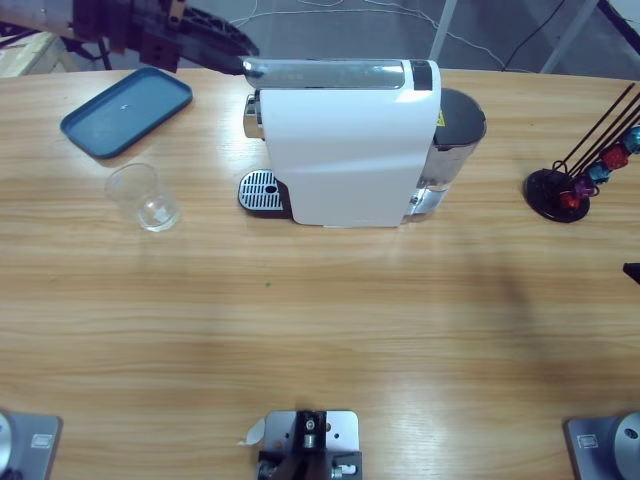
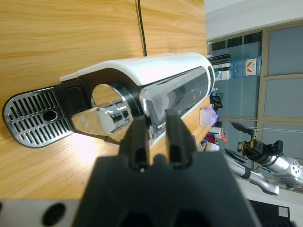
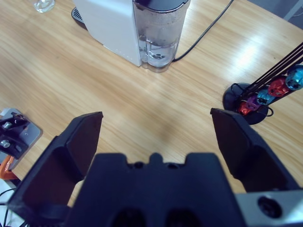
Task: Pour coffee
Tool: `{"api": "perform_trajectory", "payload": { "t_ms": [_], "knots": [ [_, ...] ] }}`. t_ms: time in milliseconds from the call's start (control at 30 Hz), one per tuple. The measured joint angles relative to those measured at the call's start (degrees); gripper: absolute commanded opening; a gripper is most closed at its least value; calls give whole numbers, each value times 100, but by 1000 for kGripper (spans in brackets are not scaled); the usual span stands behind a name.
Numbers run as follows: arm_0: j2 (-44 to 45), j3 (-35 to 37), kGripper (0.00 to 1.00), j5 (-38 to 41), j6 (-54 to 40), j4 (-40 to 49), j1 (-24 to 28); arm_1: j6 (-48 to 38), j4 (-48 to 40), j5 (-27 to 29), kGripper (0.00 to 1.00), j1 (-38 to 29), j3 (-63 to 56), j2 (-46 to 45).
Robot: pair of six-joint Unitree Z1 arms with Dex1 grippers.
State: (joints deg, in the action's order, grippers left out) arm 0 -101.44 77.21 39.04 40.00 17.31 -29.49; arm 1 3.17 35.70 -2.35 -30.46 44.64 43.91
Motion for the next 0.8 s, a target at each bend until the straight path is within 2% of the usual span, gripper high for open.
{"api": "perform_trajectory", "payload": {
  "t_ms": [333, 533, 667, 733, 767, 800],
  "knots": [
    [8, -12, 0, 0, 1, -42, 3, -97, 0, 196, 999, 0, 0, 0],
    [38, 101, 0, -80, 62, -42, -46, -203, 15, 338, 893, 0, 51, 43],
    [473, 701, 0, -83, 171, -48, -345, -193, 223, 412, 837, 0, 417, 69],
    [630, 807, 0, -83, 202, -47, -361, -151, 360, 418, 734, 0, 551, 160],
    [667, 817, 188, -85, 204, -47, -377, -142, 424, 427, 719, 0, 587, 220],
    [682, 820, 510, -112, 203, -47, -403, -138, 483, 464, 715, 0, 608, 250]
  ]
}}
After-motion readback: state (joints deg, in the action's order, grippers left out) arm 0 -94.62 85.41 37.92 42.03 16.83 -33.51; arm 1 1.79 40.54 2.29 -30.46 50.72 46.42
